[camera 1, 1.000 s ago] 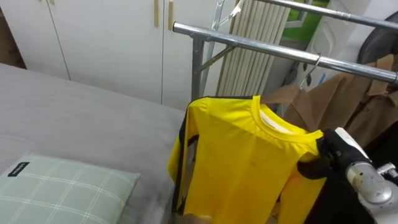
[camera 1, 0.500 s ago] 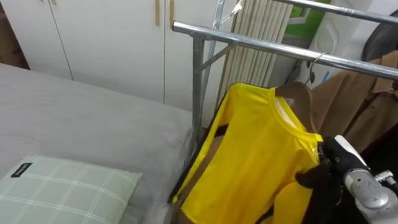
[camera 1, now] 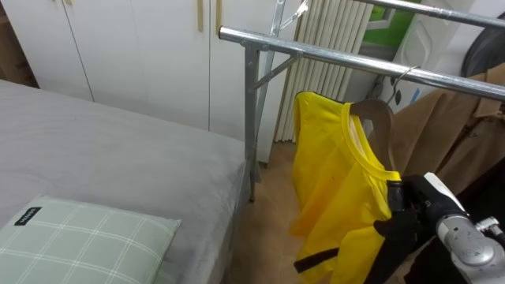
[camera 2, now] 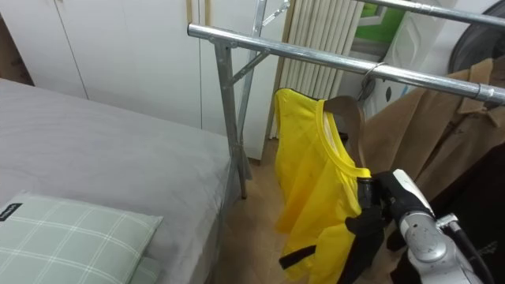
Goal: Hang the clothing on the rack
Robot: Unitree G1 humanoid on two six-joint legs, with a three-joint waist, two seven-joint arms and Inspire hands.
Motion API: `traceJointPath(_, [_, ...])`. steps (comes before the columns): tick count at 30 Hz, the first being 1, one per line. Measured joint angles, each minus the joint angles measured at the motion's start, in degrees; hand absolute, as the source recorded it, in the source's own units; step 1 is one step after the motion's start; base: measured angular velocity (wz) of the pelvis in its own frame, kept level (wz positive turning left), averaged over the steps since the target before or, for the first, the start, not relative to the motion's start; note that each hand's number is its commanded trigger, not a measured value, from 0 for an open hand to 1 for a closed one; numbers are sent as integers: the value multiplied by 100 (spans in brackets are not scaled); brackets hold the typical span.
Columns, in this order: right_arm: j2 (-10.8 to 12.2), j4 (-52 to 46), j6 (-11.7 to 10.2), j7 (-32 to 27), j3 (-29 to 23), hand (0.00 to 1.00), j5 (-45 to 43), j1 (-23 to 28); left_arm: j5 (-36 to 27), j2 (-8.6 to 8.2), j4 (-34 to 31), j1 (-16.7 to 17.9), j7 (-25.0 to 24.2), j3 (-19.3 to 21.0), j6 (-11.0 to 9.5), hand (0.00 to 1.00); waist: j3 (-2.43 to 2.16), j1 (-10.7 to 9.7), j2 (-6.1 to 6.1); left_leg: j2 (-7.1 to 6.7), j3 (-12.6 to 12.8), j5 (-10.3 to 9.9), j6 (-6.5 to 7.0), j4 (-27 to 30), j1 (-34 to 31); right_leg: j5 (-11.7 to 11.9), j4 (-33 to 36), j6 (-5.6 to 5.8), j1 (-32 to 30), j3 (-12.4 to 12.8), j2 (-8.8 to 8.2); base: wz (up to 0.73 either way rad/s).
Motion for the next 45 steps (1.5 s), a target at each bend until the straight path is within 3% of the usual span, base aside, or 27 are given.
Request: traceJointPath(45, [1,22,-29,-85,-22,0,98,23,-4,-5,1,0,0,1,0,0,2,-19,3,0,1,0,0,3,9,-1,5,1,6,2,2,0])
